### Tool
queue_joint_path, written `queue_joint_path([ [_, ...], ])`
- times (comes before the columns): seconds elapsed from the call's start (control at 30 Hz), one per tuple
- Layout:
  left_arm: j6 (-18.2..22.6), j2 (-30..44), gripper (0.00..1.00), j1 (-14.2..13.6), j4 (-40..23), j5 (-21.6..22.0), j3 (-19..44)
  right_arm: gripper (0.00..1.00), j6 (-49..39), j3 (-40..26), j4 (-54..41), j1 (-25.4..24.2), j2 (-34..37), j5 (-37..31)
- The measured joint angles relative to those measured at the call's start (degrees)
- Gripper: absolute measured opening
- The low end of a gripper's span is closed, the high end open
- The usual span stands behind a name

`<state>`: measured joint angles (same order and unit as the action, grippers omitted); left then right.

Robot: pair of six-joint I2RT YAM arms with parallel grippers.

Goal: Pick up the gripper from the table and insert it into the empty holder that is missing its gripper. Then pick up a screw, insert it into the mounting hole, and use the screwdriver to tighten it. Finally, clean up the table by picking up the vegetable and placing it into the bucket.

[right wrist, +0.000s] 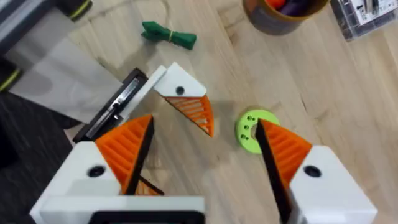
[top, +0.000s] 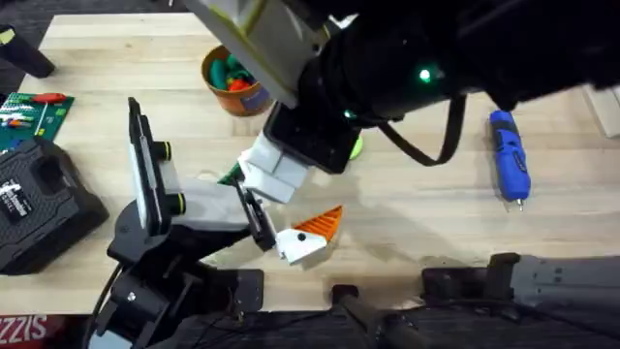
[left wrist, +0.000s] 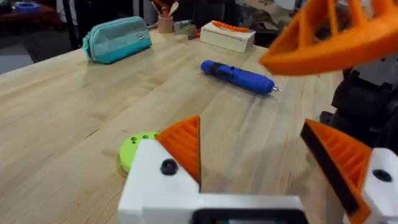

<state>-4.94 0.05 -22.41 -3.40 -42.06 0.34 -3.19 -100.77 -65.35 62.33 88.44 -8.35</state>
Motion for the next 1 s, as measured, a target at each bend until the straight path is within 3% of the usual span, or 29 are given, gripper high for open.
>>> queue_joint_path([
  [0.63,0.0,0.0,0.986,0.0,0.0,0.0,0.0,0.994,-0.38,0.0,-6.76,-1.55,0.07,0.44],
  [0.67,0.0,0.0,0.986,0.0,0.0,0.0,0.0,0.994,-0.72,0.33,-6.93,-5.67,0.07,2.48],
  [1.0,0.01,0.0,0.986,0.0,0.0,-0.12,0.0,0.993,-4.13,3.02,-9.94,-27.87,0.35,19.52],
])
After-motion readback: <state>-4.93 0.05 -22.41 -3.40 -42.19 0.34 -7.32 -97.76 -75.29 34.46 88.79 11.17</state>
